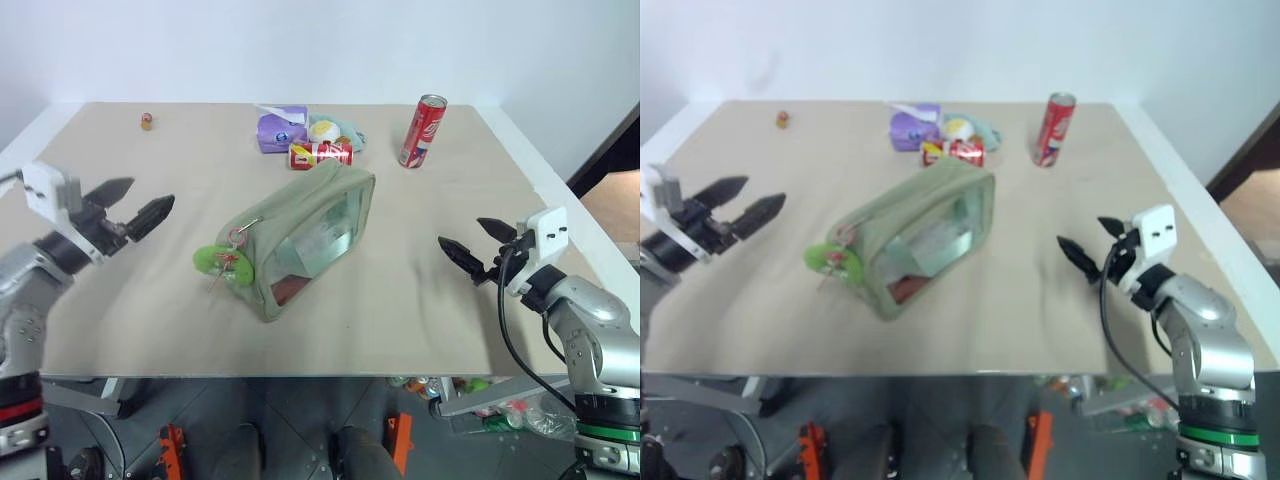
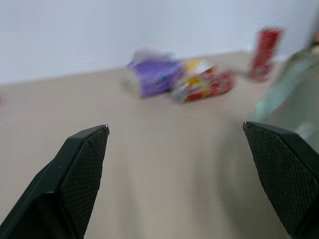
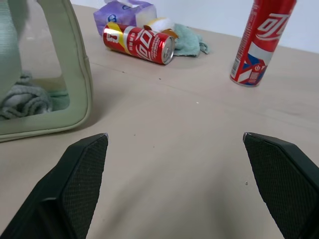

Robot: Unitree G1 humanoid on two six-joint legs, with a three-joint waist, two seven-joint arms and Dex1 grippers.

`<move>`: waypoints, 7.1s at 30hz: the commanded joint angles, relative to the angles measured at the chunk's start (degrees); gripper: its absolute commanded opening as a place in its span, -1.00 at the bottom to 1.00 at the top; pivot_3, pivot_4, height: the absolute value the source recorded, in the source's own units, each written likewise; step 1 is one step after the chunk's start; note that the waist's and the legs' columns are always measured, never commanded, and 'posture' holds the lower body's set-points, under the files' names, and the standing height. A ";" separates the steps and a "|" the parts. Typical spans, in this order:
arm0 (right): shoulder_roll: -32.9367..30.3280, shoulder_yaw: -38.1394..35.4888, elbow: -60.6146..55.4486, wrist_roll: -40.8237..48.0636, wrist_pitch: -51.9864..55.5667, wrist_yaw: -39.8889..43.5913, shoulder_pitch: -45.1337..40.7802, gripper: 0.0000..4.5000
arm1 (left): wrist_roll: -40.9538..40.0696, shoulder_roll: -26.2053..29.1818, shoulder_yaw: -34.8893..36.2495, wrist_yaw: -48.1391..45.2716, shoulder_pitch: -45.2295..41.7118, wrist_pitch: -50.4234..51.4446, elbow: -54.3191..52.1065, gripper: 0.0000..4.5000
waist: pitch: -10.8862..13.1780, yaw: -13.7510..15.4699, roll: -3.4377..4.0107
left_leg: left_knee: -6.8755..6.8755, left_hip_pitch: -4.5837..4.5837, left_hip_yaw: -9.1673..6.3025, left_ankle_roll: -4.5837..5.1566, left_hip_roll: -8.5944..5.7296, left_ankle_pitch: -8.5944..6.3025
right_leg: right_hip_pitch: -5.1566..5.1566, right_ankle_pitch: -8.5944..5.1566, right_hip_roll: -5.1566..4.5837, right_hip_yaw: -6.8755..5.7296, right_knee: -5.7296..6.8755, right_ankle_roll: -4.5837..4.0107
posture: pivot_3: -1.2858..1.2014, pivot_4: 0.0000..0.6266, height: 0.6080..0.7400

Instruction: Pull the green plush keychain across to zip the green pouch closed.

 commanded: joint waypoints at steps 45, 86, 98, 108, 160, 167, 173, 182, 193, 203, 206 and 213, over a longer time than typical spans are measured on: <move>10.70 22.48 62.15 -14.06 -26.99 41.03 -58.00 -0.17 | -13.84 3.64 -4.17 -3.03 1.58 12.07 -16.90 1.00 | 0.03 -1.27 -0.07 | -0.08 -0.22 0.14 -0.11 0.29 -0.07 | -0.51 0.30 0.39 0.28 0.08 -0.58 | 0.03 -0.52 1.00; -5.05 8.17 -13.51 4.33 12.72 17.86 -12.20 -0.98 | -3.61 0.57 -11.27 -8.55 -6.01 6.87 -5.22 1.00 | 0.02 -1.15 -0.09 | 0.07 -0.19 0.13 -0.23 0.33 -0.01 | -0.46 0.24 0.50 0.39 0.11 -0.18 | 0.03 -0.52 1.00; -5.08 8.87 -13.58 4.15 10.64 16.23 -9.41 -0.98 | -3.31 -0.60 -8.47 -5.62 -7.57 7.95 -1.54 1.00 | 0.01 -1.07 -0.10 | 0.13 -0.19 0.13 -0.23 0.32 -0.01 | -0.42 0.24 0.49 0.38 0.11 -0.13 | 0.03 -0.52 1.00; -4.99 9.58 -13.33 4.14 8.78 15.79 -9.26 -0.98 | 4.82 1.72 -9.01 -13.39 -11.04 -1.67 16.68 1.00 | 0.01 -1.06 -0.11 | 0.13 -0.19 0.11 -0.23 0.33 -0.01 | -0.42 0.25 0.51 0.34 0.11 -0.15 | 0.03 -0.52 1.00; -7.58 10.80 -12.85 3.34 6.73 16.42 -8.08 -1.00 | 9.04 -4.61 -12.06 -25.54 -27.85 -5.06 18.91 -0.98 | 0.00 -0.99 -0.12 | 0.34 -0.32 0.04 -0.22 0.38 -0.01 | -0.39 0.29 0.57 0.29 0.13 -0.09 | 0.03 -0.52 1.00; -7.18 11.97 -11.19 2.58 5.64 16.48 -9.22 -1.00 | 9.35 -11.20 -15.81 -19.99 -29.64 -4.88 14.09 -0.98 | -0.01 -1.03 -0.12 | 0.55 -0.31 0.04 -0.22 0.40 -0.01 | -0.34 0.42 0.63 0.34 0.13 -0.03 | 0.03 -0.52 1.00; -7.00 12.47 -10.05 1.97 4.46 16.50 -9.33 -1.00 | 10.50 -16.39 -20.35 -17.63 -30.01 -4.71 12.09 -0.98 | 0.00 -1.02 -0.12 | 0.60 -0.31 0.05 -0.22 0.39 -0.01 | -0.31 0.45 0.63 0.37 0.13 0.01 | 0.03 -0.52 1.00; -6.82 12.30 -10.88 1.78 4.67 15.77 -9.09 -1.00 | 14.36 -13.25 -26.32 -21.49 -29.80 -3.92 12.27 -0.98 | -0.01 -1.08 -0.11 | 0.60 -0.29 0.06 -0.22 0.40 -0.01 | -0.32 0.47 0.68 0.42 0.13 0.01 | 0.03 -0.52 1.00; -6.33 12.65 -11.52 1.87 5.27 15.31 -9.40 -1.00 | 17.68 -9.87 -28.25 -26.09 -32.67 -6.30 15.11 0.34 | -0.01 -1.08 -0.11 | 0.61 -0.29 0.06 -0.22 0.40 -0.01 | -0.32 0.47 0.69 0.43 0.13 0.02 | 0.03 -0.52 1.00; -6.07 12.81 -11.07 1.74 4.77 15.59 -9.40 -1.00 | 17.66 -7.42 -25.64 -26.95 -36.05 -6.34 16.79 0.48 | -0.01 -1.11 -0.11 | 0.61 -0.29 0.07 -0.22 0.44 -0.01 | -0.33 0.47 0.73 0.45 0.13 0.01 | 0.03 -0.52 1.00; -6.11 12.84 -11.07 1.74 4.66 15.81 -9.37 -1.00 | 16.54 -6.32 -24.65 -27.02 -35.69 -4.89 15.09 0.48 | -0.01 -1.13 -0.11 | 0.61 -0.29 0.09 -0.21 0.44 -0.02 | -0.34 0.47 0.73 0.48 0.13 0.02 | 0.03 -0.52 1.00; -6.29 12.92 -10.82 1.75 4.48 16.50 -9.30 -1.00 | 11.50 -2.88 -20.03 -24.45 -31.89 2.21 8.08 0.48 | 0.00 -1.18 -0.11 | 0.60 -0.29 0.12 -0.21 0.51 -0.02 | -0.36 0.47 0.76 0.48 0.13 0.01 | 0.03 -0.52 1.00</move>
